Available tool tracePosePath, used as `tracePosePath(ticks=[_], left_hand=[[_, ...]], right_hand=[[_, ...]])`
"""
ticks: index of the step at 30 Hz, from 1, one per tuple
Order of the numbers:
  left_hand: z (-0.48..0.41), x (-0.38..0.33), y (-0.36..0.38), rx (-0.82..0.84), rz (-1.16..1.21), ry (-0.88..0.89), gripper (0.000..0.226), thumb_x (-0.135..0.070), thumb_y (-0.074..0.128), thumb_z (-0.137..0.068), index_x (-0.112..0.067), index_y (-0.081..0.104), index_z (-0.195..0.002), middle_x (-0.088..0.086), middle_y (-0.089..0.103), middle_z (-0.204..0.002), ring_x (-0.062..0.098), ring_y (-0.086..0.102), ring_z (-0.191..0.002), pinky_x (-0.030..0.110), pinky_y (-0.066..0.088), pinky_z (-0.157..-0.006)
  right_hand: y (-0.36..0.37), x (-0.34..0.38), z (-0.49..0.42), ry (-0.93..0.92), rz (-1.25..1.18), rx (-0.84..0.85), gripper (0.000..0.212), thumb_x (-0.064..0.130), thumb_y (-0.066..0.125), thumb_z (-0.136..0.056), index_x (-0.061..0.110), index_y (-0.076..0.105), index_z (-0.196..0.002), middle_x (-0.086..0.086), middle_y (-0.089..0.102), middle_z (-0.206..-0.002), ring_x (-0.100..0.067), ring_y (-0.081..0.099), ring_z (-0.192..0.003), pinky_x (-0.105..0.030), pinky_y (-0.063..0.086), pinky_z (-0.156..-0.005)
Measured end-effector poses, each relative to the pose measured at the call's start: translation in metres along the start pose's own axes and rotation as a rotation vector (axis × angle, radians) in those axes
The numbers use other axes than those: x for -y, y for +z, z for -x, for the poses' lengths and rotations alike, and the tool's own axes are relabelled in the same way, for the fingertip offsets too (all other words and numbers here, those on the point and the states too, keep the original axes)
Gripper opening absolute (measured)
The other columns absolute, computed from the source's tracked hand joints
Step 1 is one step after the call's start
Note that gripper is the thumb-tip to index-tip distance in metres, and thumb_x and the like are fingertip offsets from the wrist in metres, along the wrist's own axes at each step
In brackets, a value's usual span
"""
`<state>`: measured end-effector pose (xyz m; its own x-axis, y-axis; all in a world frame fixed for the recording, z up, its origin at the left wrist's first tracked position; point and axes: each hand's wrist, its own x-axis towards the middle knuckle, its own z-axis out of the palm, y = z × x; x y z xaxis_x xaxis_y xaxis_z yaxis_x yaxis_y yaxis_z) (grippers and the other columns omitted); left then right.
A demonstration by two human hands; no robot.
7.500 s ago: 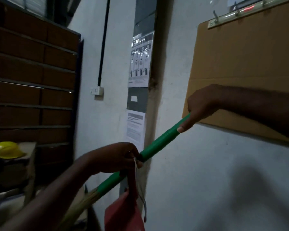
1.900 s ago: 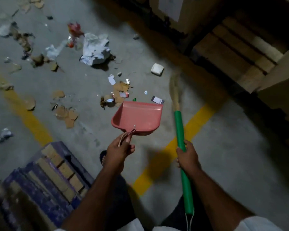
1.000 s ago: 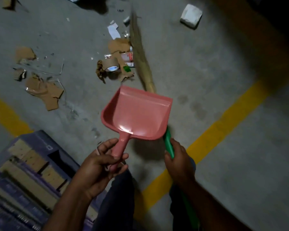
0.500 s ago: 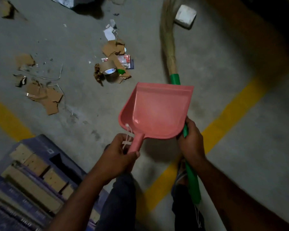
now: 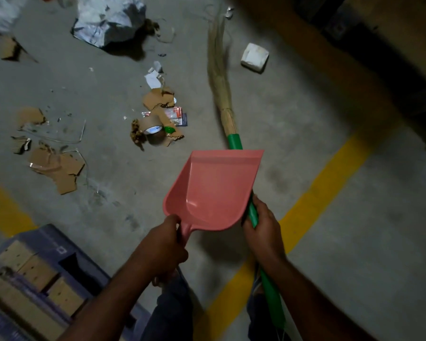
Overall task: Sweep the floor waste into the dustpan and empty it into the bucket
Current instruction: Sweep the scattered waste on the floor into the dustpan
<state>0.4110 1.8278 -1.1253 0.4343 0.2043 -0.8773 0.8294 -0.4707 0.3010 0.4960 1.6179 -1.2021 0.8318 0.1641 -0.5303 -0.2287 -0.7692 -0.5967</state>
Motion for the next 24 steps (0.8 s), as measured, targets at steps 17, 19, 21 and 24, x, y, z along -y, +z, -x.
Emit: tracePosePath(ticks=[17,19,21,24], left_hand=[[-0.007,0.010,-0.003,-0.151,-0.471,-0.062,0.048,-0.057,0.061,-0.075,-0.032,0.065,-0.115,0.004,0.039,-0.134,0.029,0.029,-0.129,0.046,0.036,-0.099],[-0.006,0.007,-0.005,-0.179,-0.563,-0.033,0.051,-0.058,0.064,-0.074,-0.032,0.064,-0.117,0.003,0.043,-0.124,0.027,0.035,-0.119,0.044,0.035,-0.095],[-0.010,0.008,-0.008,-0.147,-0.602,-0.043,0.050,-0.058,0.067,-0.073,-0.031,0.064,-0.115,0.001,0.047,-0.113,0.025,0.040,-0.114,0.043,0.035,-0.093],[-0.015,0.012,-0.017,-0.066,-0.475,-0.050,0.030,-0.049,0.070,-0.073,-0.031,0.065,-0.097,-0.006,0.059,-0.092,0.016,0.057,-0.096,0.035,0.043,-0.084]], right_hand=[[0.009,0.020,-0.002,-0.048,-0.050,0.005,0.056,0.020,0.065,-0.089,0.026,0.048,-0.142,-0.003,0.060,-0.134,-0.024,0.057,-0.122,-0.038,0.049,-0.097],[0.009,0.020,0.000,-0.047,-0.037,0.009,0.055,0.021,0.065,-0.089,0.027,0.048,-0.142,-0.002,0.059,-0.135,-0.023,0.057,-0.122,-0.037,0.048,-0.098],[0.009,0.020,0.002,-0.060,-0.025,0.014,0.054,0.022,0.065,-0.090,0.026,0.049,-0.142,-0.001,0.059,-0.136,-0.023,0.057,-0.123,-0.035,0.048,-0.097],[0.009,0.018,0.006,-0.071,-0.013,0.022,0.050,0.024,0.064,-0.091,0.024,0.051,-0.139,-0.002,0.061,-0.132,-0.024,0.058,-0.120,-0.036,0.049,-0.093]])
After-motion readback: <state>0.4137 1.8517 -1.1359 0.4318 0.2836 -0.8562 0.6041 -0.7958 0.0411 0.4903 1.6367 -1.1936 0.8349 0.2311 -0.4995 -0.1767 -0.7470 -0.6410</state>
